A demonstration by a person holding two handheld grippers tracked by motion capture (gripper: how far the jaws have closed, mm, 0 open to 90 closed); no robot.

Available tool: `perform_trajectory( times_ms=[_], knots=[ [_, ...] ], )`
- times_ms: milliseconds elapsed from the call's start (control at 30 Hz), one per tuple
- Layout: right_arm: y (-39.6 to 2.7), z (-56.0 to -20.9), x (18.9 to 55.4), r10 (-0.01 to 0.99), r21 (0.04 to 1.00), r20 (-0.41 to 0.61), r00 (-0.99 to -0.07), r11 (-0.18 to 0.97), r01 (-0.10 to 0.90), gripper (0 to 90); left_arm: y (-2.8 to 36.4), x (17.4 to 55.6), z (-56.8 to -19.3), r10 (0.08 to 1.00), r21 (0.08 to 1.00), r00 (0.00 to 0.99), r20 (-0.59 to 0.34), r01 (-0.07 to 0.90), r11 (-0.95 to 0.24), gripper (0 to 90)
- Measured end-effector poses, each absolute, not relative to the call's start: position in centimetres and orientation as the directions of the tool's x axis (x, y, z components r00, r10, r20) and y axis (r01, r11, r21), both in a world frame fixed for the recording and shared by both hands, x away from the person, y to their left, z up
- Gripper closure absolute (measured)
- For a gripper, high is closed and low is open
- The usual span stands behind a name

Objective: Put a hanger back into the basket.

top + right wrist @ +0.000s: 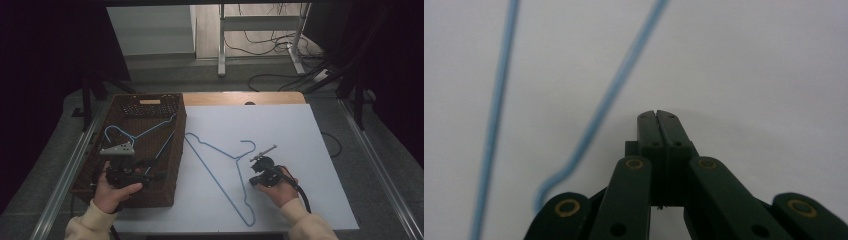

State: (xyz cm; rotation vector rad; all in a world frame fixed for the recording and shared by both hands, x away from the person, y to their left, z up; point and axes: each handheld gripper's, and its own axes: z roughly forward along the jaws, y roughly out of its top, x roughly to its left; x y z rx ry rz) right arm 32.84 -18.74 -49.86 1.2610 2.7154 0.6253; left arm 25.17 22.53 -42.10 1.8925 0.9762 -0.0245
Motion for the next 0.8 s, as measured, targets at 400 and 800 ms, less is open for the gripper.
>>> perform_trajectory(
  times_ms=[400,800],
  knots=[
    [-14.0,-49.6,31.9,0.689,0.424,0.11,-0.716,0.619,0.661,90.0,22.5,25.3,-42.0,0.611,0.748,0.681,-0.404,0.631,-0.208,24.0],
    [-15.2,-50.1,32.0,0.752,0.384,0.006,-0.659,0.607,0.696,90.0,22.6,25.2,-42.0,0.614,0.747,0.679,-0.403,0.632,-0.208,24.0]
  ],
)
